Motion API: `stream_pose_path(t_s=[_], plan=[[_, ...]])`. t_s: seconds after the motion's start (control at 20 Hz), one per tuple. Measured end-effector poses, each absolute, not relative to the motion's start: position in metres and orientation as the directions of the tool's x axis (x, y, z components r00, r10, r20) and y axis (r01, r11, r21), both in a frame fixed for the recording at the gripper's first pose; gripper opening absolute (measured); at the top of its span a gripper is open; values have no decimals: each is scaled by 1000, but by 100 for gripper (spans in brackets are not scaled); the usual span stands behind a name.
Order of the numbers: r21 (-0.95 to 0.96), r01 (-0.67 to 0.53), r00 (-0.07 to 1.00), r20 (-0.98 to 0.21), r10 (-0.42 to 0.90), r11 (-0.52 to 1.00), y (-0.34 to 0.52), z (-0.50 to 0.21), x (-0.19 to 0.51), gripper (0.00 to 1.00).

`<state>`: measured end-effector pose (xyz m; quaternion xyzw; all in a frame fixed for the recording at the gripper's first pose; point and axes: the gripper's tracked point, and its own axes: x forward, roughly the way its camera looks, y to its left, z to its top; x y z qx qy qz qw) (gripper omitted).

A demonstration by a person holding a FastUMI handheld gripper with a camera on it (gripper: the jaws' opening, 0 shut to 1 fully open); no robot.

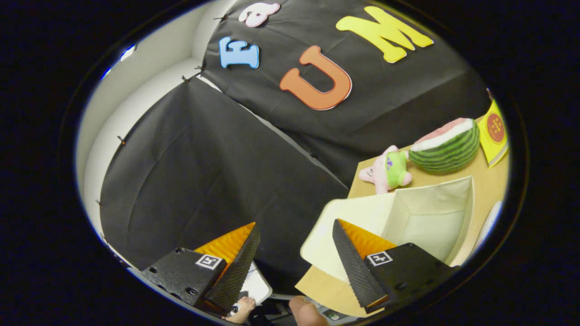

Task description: Open the storage box then place both shoes into the box .Put the left shoe in first, then the right shoe, with the right side of both shoes facing outward in a uniform manner.

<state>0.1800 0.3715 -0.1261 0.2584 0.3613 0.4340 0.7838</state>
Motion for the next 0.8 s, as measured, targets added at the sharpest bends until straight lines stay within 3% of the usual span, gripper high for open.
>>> stream_pose_path(t_s=[0.55,0.8], plan=[[507,-462,412,-604,682,728,222,-198,192,100],[334,-414,441,-740,508,847,143,-253,201,100]])
